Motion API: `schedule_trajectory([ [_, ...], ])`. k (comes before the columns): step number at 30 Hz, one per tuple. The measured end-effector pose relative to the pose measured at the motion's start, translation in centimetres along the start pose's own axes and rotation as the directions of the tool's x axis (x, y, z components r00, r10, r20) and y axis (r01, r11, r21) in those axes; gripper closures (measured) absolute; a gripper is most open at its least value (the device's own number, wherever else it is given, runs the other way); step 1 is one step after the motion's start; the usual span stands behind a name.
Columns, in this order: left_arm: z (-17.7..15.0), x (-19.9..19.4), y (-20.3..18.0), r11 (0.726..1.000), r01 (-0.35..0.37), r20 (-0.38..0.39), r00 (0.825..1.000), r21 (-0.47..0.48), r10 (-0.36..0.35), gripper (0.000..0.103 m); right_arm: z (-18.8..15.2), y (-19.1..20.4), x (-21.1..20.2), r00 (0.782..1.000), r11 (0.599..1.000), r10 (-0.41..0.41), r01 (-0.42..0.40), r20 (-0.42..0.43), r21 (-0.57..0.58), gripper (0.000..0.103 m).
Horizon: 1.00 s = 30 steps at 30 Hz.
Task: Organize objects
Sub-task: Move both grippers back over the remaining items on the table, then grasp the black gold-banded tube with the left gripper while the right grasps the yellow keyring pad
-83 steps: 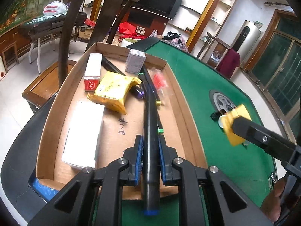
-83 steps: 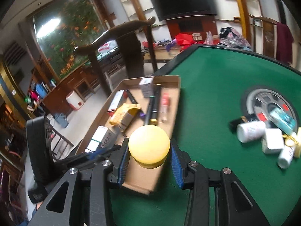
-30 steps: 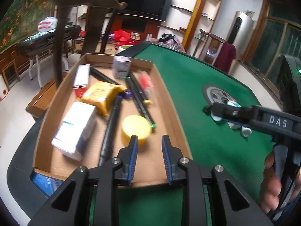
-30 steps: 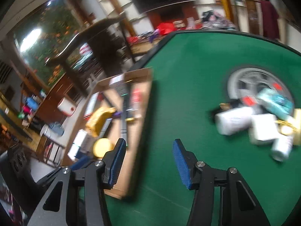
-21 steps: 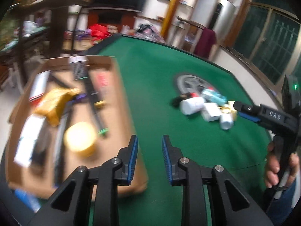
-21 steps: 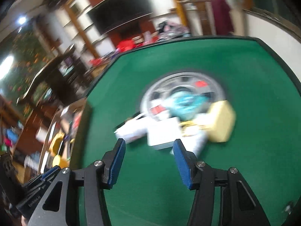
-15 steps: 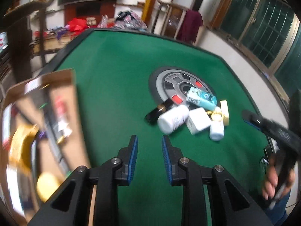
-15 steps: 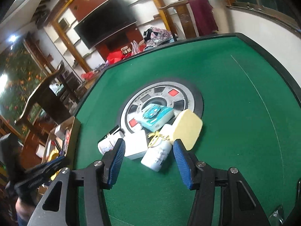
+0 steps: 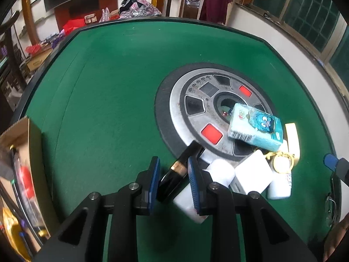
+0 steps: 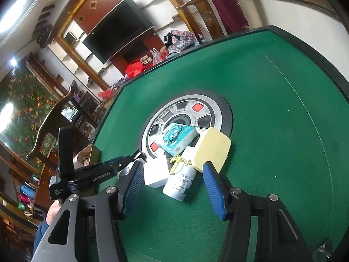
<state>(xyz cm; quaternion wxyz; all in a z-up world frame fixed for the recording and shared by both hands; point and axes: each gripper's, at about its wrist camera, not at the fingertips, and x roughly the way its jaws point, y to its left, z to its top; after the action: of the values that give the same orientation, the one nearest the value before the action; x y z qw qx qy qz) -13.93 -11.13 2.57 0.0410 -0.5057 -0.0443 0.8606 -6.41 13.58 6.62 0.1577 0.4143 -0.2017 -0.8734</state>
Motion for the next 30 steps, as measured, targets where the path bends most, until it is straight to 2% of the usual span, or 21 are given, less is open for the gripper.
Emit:
schedule_trajectory([
  [4, 0.0, 0.3, -1.2, 0.998, -0.029, 0.012, 1.0, 0.047, 0.029, 0.078, 0.2, -0.7, 0.3, 0.999, 0.999, -0.041, 0.041, 0.01, 0.022, 0.038],
  [6, -0.7, 0.8, -1.5, 0.995, -0.074, 0.004, 0.997, 0.071, 0.074, 0.078, 0.4, -1.2, 0.7, 0.999, 0.998, -0.054, 0.054, 0.004, 0.038, 0.037],
  [8, -1.5, 0.5, -0.9, 0.999, -0.044, 0.012, 0.999, 0.028, 0.044, 0.079, 0.5, -1.8, 1.2, 0.997, 0.995, -0.076, 0.076, -0.006, 0.056, 0.036],
  [9, -1.6, 0.5, -0.6, 0.999, -0.036, 0.009, 0.999, 0.01, 0.036, 0.084, 0.5, -2.2, 1.4, 0.996, 0.994, -0.086, 0.086, -0.011, 0.065, 0.036],
  [12, -3.4, 0.0, 0.0, 0.996, -0.074, 0.01, 0.997, -0.058, 0.074, 0.086, 0.8, -3.2, 2.1, 0.994, 0.989, -0.11, 0.112, -0.027, 0.094, 0.036],
  [16, -6.2, -1.2, -0.9, 0.994, -0.082, 0.051, 0.995, -0.07, 0.085, 0.086, 1.4, -4.7, 3.4, 0.994, 0.981, -0.094, 0.103, -0.064, 0.164, 0.033],
  [19, -7.3, -1.4, -1.7, 0.991, -0.119, 0.095, 0.988, -0.06, 0.124, 0.086, 1.8, -5.5, 4.4, 0.995, 0.968, -0.02, 0.043, -0.094, 0.246, 0.032],
  [21, -7.5, -1.4, -1.8, 0.992, -0.116, 0.105, 0.987, -0.055, 0.122, 0.086, 1.9, -5.6, 5.3, 0.994, 0.96, 0.019, 0.012, -0.108, 0.281, 0.032],
  [23, -7.7, -1.5, -1.6, 0.993, -0.105, 0.112, 0.987, -0.056, 0.11, 0.086, 2.0, -5.1, 6.0, 0.993, 0.961, 0.011, 0.023, -0.119, 0.276, 0.032],
  [26, -7.9, -1.4, -1.7, 0.993, -0.11, 0.124, 0.986, -0.042, 0.115, 0.086, 1.7, -4.2, 7.2, 0.989, 0.967, -0.044, 0.078, -0.144, 0.24, 0.031],
  [27, -7.9, -1.3, -1.8, 0.993, -0.113, 0.127, 0.985, -0.039, 0.117, 0.086, 1.6, -4.0, 7.1, 0.99, 0.969, -0.055, 0.084, -0.127, 0.233, 0.033],
  [28, -8.0, -1.4, -1.8, 0.993, -0.117, 0.131, 0.984, -0.035, 0.12, 0.086, 1.6, -3.7, 7.2, 0.989, 0.971, -0.066, 0.094, -0.131, 0.221, 0.042],
  [29, -8.0, -1.3, -1.9, 0.992, -0.121, 0.135, 0.983, -0.031, 0.124, 0.086, 1.5, -3.5, 7.3, 0.989, 0.974, -0.069, 0.095, -0.132, 0.205, 0.047],
  [30, -8.2, -1.4, -2.0, 0.992, -0.124, 0.139, 0.982, -0.029, 0.127, 0.086, 1.4, -3.6, 7.3, 0.989, 0.975, -0.063, 0.089, -0.131, 0.206, 0.047],
])
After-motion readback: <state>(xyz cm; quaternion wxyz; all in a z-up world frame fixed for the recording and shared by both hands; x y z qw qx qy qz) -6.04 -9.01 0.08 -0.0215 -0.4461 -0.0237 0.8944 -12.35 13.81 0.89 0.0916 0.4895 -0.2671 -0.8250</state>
